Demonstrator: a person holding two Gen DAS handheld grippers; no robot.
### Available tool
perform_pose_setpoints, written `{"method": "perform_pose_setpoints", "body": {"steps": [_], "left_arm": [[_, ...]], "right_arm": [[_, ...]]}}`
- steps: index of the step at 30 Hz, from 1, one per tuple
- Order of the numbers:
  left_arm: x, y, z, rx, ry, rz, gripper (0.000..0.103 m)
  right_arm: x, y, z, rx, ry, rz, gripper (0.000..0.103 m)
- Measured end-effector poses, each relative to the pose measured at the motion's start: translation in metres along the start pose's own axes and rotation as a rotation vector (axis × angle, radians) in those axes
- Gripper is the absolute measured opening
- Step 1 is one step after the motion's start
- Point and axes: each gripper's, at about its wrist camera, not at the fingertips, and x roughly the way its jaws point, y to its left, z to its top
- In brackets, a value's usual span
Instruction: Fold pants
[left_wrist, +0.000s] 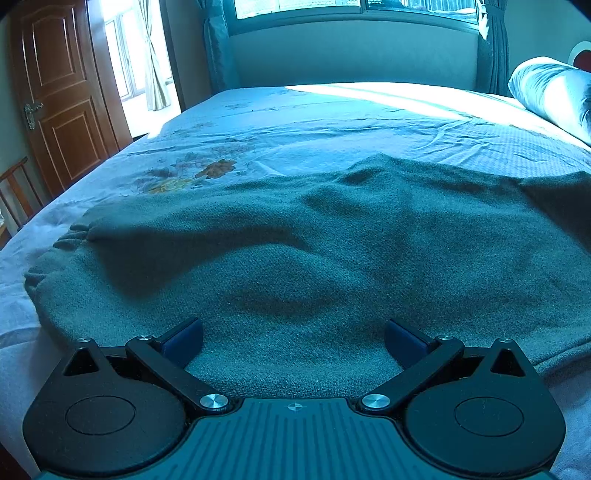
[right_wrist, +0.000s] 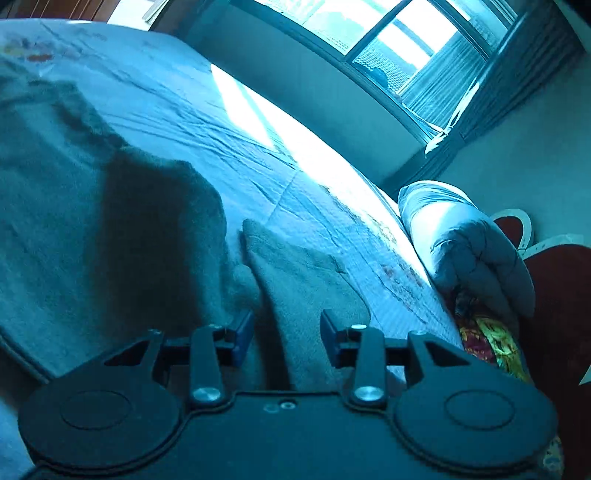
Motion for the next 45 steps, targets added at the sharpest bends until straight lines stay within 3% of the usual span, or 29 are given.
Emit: {"method": "perform_pose_setpoints", "body": {"steps": [1, 2, 5, 8, 11, 13, 15, 17, 20, 23, 29, 37, 38, 39, 41, 45], "left_arm": [[0.000, 0.000, 0.000, 0.000, 0.001, 0.001, 0.103], [0.000, -0.001, 0.001, 0.001, 0.003, 0.003, 0.103], [0.001, -0.002, 0.002, 0.004, 0.011, 0.006, 0.103], [0.002, -0.003, 0.002, 0.007, 0.011, 0.010, 0.103], [0.001, -0.003, 0.002, 0.008, 0.009, 0.012, 0.103], [0.001, -0.003, 0.002, 0.007, 0.009, 0.011, 0.103], [0.001, -0.003, 0.002, 0.009, 0.011, 0.011, 0.103], [0.001, -0.003, 0.002, 0.012, 0.013, 0.011, 0.103], [0.000, -0.002, 0.003, 0.017, 0.017, 0.007, 0.103], [0.001, -0.003, 0.003, 0.017, 0.017, 0.008, 0.103], [0.000, -0.004, 0.002, 0.020, 0.017, 0.014, 0.103], [0.000, -0.005, 0.002, 0.022, 0.021, 0.018, 0.103], [0.000, -0.005, 0.003, 0.022, 0.021, 0.017, 0.103], [0.000, -0.005, 0.003, 0.022, 0.021, 0.016, 0.103], [0.000, -0.004, 0.004, 0.021, 0.025, 0.014, 0.103], [-0.003, -0.001, 0.005, 0.026, 0.026, 0.005, 0.103]], "right_arm": [[0.010, 0.001, 0.001, -0.020, 0.025, -0.003, 0.022], [0.017, -0.003, 0.002, -0.009, 0.051, -0.006, 0.000], [0.014, -0.033, 0.001, 0.139, 0.038, -0.004, 0.000], [-0.012, -0.086, -0.013, 0.425, -0.028, -0.008, 0.000], [-0.029, -0.144, -0.068, 0.832, 0.001, 0.012, 0.000], [-0.028, -0.159, -0.116, 1.050, 0.074, 0.081, 0.000], [-0.017, -0.154, -0.149, 1.137, 0.166, 0.134, 0.003], [-0.018, -0.144, -0.170, 1.191, 0.173, 0.173, 0.005], [-0.030, -0.138, -0.166, 1.105, 0.131, 0.141, 0.016], [-0.040, -0.129, -0.146, 0.889, 0.099, 0.069, 0.040], [-0.052, -0.083, -0.106, 0.268, -0.011, -0.040, 0.041], [-0.017, -0.024, -0.078, -0.192, -0.032, -0.066, 0.040], [-0.014, -0.022, -0.075, -0.216, -0.036, -0.071, 0.030], [-0.012, -0.025, -0.071, -0.197, -0.030, -0.065, 0.000], [-0.017, -0.048, -0.060, -0.039, -0.052, -0.068, 0.000], [-0.055, -0.140, -0.055, 0.470, -0.157, -0.006, 0.000]]}}
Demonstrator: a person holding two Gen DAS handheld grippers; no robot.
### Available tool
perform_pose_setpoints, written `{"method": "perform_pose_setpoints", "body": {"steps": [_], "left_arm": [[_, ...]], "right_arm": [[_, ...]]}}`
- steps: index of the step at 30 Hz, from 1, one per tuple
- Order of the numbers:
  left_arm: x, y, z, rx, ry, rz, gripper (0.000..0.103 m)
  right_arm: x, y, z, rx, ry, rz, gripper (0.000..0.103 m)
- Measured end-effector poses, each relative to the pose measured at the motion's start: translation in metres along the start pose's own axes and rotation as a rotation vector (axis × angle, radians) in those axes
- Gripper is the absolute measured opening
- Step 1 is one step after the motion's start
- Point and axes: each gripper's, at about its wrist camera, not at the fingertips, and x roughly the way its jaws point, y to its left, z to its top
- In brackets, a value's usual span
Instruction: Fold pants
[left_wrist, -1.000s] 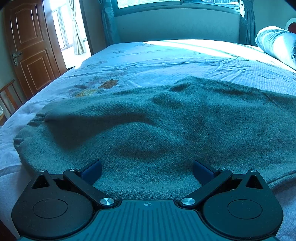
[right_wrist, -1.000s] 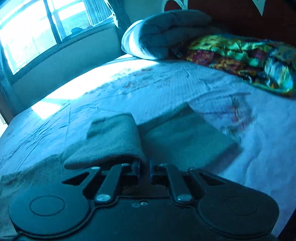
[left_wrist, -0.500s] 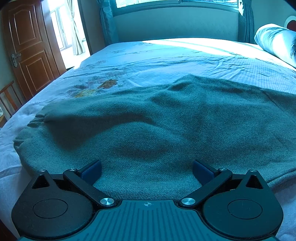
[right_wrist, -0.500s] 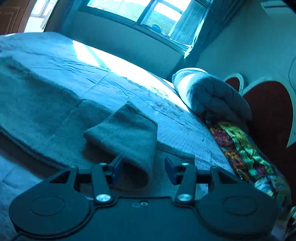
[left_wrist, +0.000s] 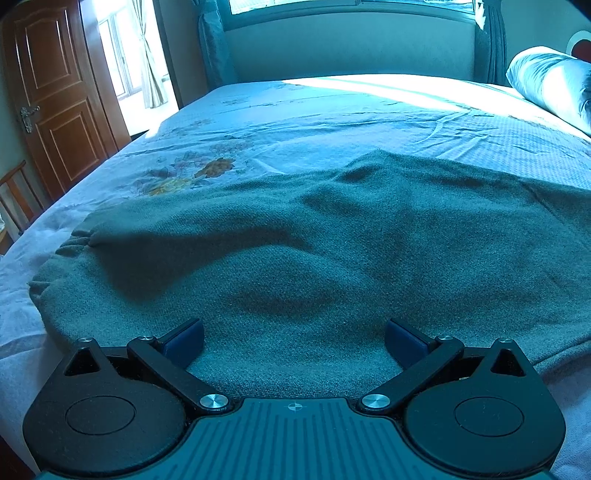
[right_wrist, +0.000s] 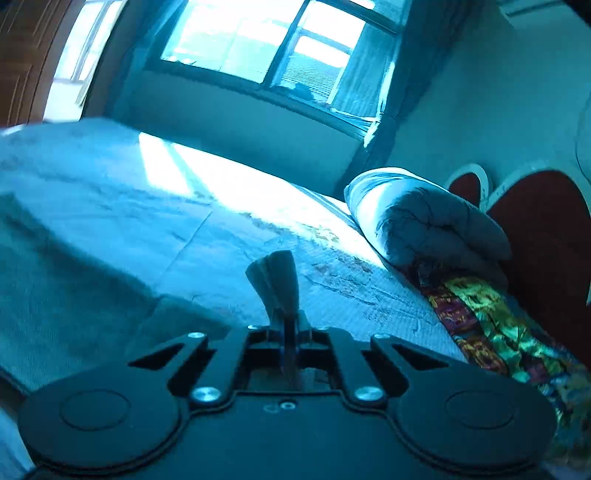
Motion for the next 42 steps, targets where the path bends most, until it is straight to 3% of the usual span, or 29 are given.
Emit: {"method": "perform_pose_setpoints", "body": {"steps": [2, 5, 9, 10, 12, 15, 17, 18, 20, 21, 23, 30, 33, 37, 42], "left_arm": [[-0.001, 0.000, 0.000, 0.011, 0.002, -0.003, 0.103], [-0.006, 0.003, 0.001, 0.014, 0.001, -0.007, 0.103], [-0.012, 0.003, -0.004, 0.040, -0.025, 0.008, 0.103], [-0.013, 0.004, -0.005, 0.037, -0.026, 0.007, 0.103], [-0.015, 0.008, -0.005, 0.032, -0.025, 0.007, 0.103], [-0.015, 0.010, -0.006, 0.031, -0.022, 0.005, 0.103], [-0.013, 0.011, -0.006, 0.017, -0.007, -0.003, 0.103], [-0.013, 0.013, -0.005, 0.006, -0.003, -0.007, 0.103], [-0.015, 0.012, -0.005, 0.015, -0.008, -0.005, 0.103], [-0.017, 0.012, -0.005, 0.015, -0.014, -0.001, 0.103], [-0.018, 0.013, -0.008, 0.007, -0.024, 0.000, 0.103], [-0.023, 0.015, -0.009, 0.005, -0.032, 0.000, 0.103], [-0.031, 0.023, -0.012, -0.005, -0.047, 0.005, 0.103], [-0.035, 0.038, -0.017, -0.026, -0.054, 0.007, 0.103], [-0.035, 0.047, -0.018, -0.053, -0.060, -0.001, 0.103]], "right_arm": [[-0.016, -0.050, 0.008, 0.250, -0.018, -0.026, 0.000], [-0.019, -0.111, -0.027, 0.530, 0.056, -0.036, 0.000], [0.020, -0.137, -0.117, 0.754, 0.260, 0.012, 0.000], [0.025, -0.137, -0.132, 0.785, 0.280, 0.023, 0.000], [0.020, -0.136, -0.142, 0.834, 0.234, 0.035, 0.000], [0.020, -0.136, -0.137, 0.826, 0.214, 0.020, 0.000], [0.023, -0.136, -0.135, 0.822, 0.249, 0.014, 0.000], [0.019, -0.137, -0.133, 0.832, 0.246, 0.013, 0.002], [0.001, -0.136, -0.123, 0.822, 0.205, -0.025, 0.015], [-0.009, -0.132, -0.117, 0.792, 0.182, -0.058, 0.017], [-0.027, -0.110, -0.105, 0.717, 0.137, -0.035, 0.017], [-0.027, 0.036, -0.055, 0.394, 0.184, 0.369, 0.018], [-0.023, 0.072, -0.047, 0.556, 0.272, 0.624, 0.018], [-0.024, 0.104, -0.047, 0.571, 0.330, 0.693, 0.022], [-0.015, 0.112, -0.053, 0.610, 0.387, 0.676, 0.022]]}}
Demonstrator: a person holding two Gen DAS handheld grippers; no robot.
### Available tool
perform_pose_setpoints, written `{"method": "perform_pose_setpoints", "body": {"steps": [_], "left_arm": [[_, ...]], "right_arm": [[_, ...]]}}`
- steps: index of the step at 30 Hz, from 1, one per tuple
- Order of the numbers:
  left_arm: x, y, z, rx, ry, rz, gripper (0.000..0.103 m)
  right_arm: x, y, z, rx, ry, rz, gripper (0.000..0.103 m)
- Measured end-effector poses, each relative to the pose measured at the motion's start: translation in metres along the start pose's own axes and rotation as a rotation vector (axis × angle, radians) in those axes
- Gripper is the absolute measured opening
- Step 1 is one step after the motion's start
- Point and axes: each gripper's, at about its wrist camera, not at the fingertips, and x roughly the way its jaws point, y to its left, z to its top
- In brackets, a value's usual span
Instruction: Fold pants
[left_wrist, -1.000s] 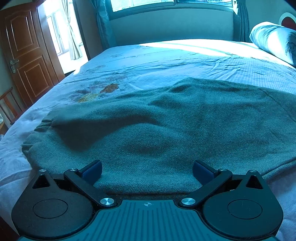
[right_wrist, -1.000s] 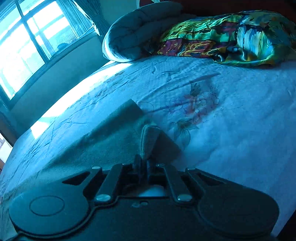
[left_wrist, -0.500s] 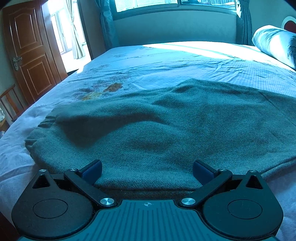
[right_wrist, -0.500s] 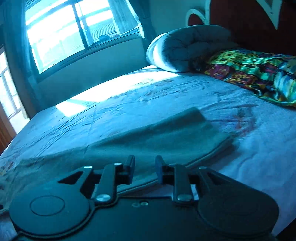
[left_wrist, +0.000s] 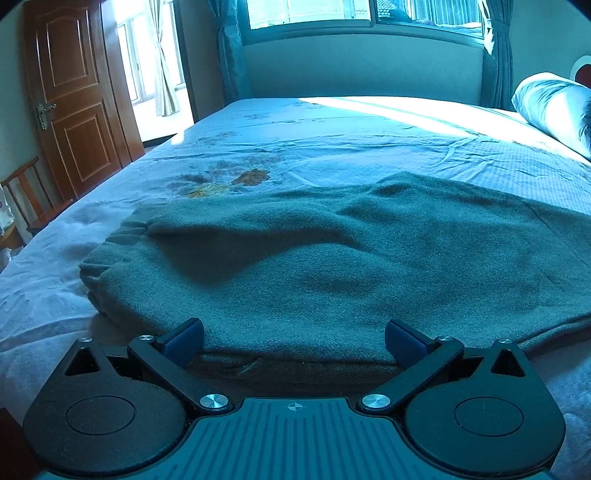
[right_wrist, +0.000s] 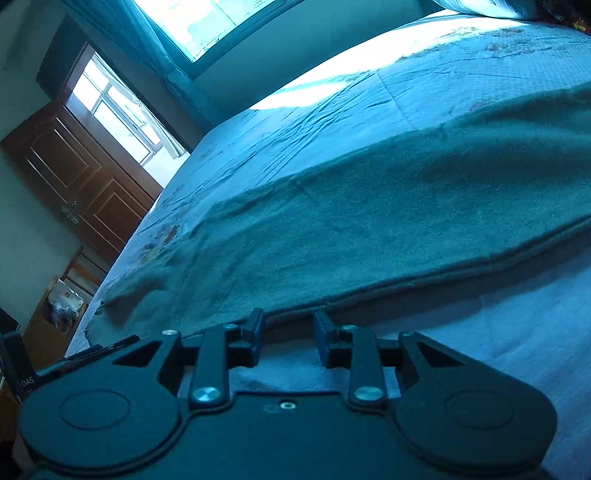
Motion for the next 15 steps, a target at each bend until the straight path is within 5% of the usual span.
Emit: {"method": "perform_pose_setpoints", "body": {"steps": [14, 15], "left_arm": [[0.001, 0.006, -0.006, -0.040, 0.006, -0.006, 0.103], [0.001, 0.006, -0.006, -0.040, 0.006, -0.006, 0.103]], "right_arm": [[0.017, -0.025, -0.005, 0.301, -0.015, 0.065, 0.021], [0.020, -0.027, -0.005, 0.323, -0.020, 0.074, 0.014]]}}
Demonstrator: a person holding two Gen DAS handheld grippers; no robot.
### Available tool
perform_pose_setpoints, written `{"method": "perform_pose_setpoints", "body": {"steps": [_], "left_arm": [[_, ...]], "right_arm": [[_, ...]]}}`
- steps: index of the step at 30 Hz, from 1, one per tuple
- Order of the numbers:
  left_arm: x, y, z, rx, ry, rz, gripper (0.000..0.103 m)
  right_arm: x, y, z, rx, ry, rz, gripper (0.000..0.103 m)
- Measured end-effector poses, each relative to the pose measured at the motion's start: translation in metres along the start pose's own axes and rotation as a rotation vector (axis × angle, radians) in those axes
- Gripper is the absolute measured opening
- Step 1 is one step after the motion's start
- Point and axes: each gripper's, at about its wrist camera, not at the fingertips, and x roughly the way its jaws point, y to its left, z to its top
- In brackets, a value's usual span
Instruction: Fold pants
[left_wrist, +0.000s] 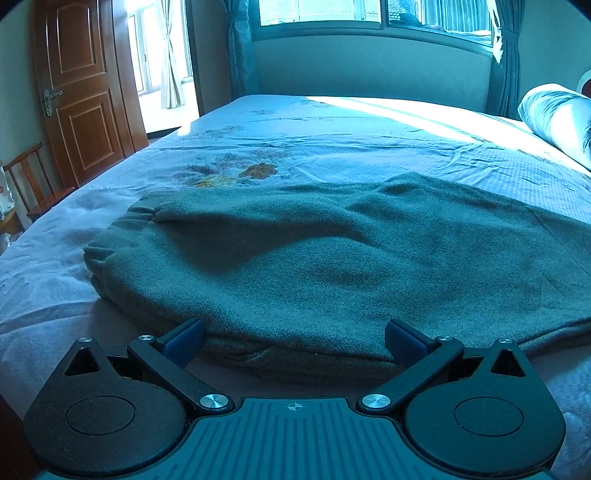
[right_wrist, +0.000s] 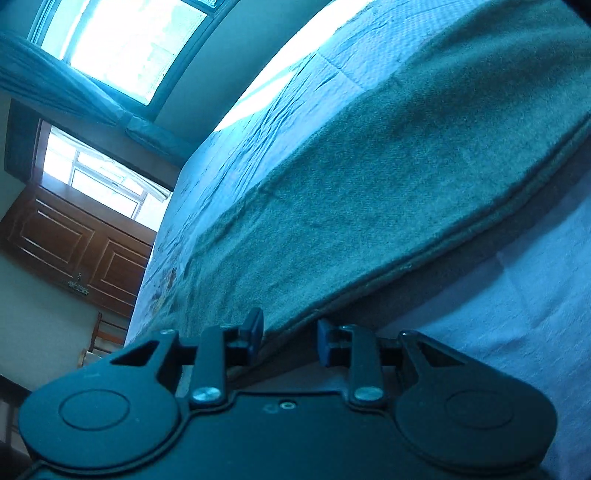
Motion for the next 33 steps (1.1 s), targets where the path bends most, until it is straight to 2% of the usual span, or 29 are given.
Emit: {"method": "perform_pose_setpoints", "body": {"steps": [1, 2, 5, 6, 8, 10, 11, 13, 14, 17, 19, 23, 29, 33], "left_arm": [[-0.001, 0.000, 0.000, 0.000, 0.000, 0.000, 0.103], [-0.001, 0.000, 0.000, -0.002, 0.001, -0.002, 0.103], [-0.002, 0.001, 0.000, 0.002, 0.000, -0.003, 0.103], [-0.002, 0.002, 0.000, 0.003, 0.001, -0.004, 0.103], [-0.001, 0.002, -0.001, 0.004, 0.004, -0.004, 0.103], [0.000, 0.001, -0.001, 0.007, 0.008, -0.002, 0.103], [0.000, 0.001, 0.000, 0.012, 0.008, 0.000, 0.103], [-0.002, 0.002, 0.001, 0.012, 0.002, 0.000, 0.103], [-0.002, 0.004, 0.002, 0.009, 0.001, 0.002, 0.103], [-0.004, 0.009, 0.004, 0.002, -0.022, 0.017, 0.103], [0.000, 0.013, 0.008, -0.005, -0.032, 0.029, 0.103], [0.015, 0.022, 0.022, 0.009, -0.029, 0.066, 0.103], [0.038, 0.064, 0.038, -0.007, -0.026, 0.154, 0.103], [0.059, 0.087, 0.042, 0.001, -0.002, 0.194, 0.103]], "right_arm": [[0.003, 0.000, 0.000, -0.007, -0.002, -0.009, 0.003], [0.002, 0.005, -0.002, -0.050, -0.003, -0.033, 0.000], [-0.020, 0.029, -0.015, -0.221, -0.079, -0.031, 0.000], [-0.022, 0.029, -0.018, -0.229, -0.080, -0.036, 0.000], [-0.009, 0.017, -0.019, -0.213, -0.020, -0.110, 0.000], [0.000, 0.004, -0.018, -0.166, 0.000, -0.099, 0.000], [-0.003, 0.005, -0.016, -0.153, 0.008, -0.084, 0.001], [-0.016, 0.012, -0.014, -0.159, 0.012, -0.094, 0.016], [-0.026, 0.018, -0.015, -0.207, -0.004, -0.115, 0.027], [-0.048, 0.038, -0.019, -0.390, -0.078, -0.176, 0.028], [-0.047, 0.052, -0.015, -0.478, -0.106, -0.177, 0.028], [-0.004, 0.092, -0.003, -0.658, -0.111, -0.167, 0.028], [0.107, 0.153, -0.001, -0.834, 0.026, -0.105, 0.029], [0.161, 0.188, -0.017, -0.913, 0.121, -0.042, 0.026]]}}
